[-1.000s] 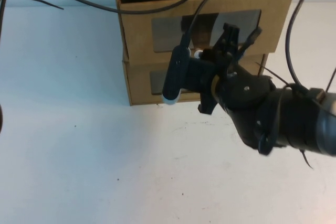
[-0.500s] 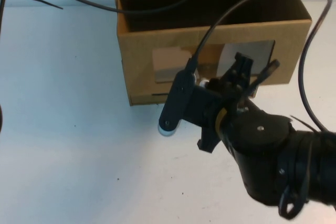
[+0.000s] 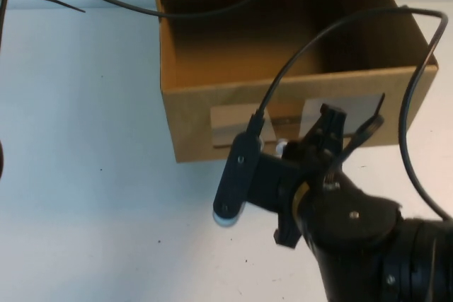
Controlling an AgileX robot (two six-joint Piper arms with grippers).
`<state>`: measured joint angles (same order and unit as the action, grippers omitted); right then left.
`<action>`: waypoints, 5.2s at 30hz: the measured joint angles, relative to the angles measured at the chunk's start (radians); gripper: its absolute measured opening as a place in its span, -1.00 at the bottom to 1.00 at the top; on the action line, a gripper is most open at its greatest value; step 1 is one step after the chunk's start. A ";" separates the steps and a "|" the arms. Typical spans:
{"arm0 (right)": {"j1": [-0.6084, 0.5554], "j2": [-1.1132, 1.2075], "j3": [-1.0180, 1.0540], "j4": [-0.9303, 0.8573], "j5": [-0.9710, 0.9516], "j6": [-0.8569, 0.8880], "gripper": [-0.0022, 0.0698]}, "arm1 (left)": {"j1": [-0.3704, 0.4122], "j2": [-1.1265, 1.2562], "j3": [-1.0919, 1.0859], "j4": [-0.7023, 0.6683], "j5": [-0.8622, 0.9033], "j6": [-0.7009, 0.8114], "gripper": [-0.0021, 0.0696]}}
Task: Open the shoe box
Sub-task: 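Pull the top drawer of the cardboard box fully open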
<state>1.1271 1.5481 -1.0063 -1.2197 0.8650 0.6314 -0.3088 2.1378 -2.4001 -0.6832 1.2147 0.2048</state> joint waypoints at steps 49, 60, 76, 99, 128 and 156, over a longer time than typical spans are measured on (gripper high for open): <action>0.286 -0.363 0.000 0.500 0.297 -0.073 -0.34 | 0.000 -0.002 -0.039 0.009 0.013 -0.008 -0.96; 0.307 -0.569 -0.112 0.462 0.367 -0.011 -0.88 | 0.000 -0.141 -0.162 0.044 0.047 -0.020 -0.96; -0.275 -0.685 -0.148 0.346 0.383 -0.046 -0.97 | -0.279 -0.541 0.083 0.528 0.057 -0.011 -0.96; -0.771 -0.615 -0.146 0.748 0.126 -0.251 -0.97 | -0.337 -1.767 1.743 0.759 -0.769 -0.139 -0.96; -0.774 -0.613 -0.146 0.863 0.107 -0.288 -0.98 | -0.337 -1.976 2.426 0.814 -0.965 -0.147 -0.96; -0.784 -0.613 -0.129 0.817 0.158 -0.289 -0.98 | -0.337 -1.976 2.426 0.814 -0.914 -0.147 -0.96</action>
<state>0.3428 0.9351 -1.1352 -0.4028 1.0226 0.3419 -0.6462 0.1621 0.0257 0.1311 0.3010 0.0580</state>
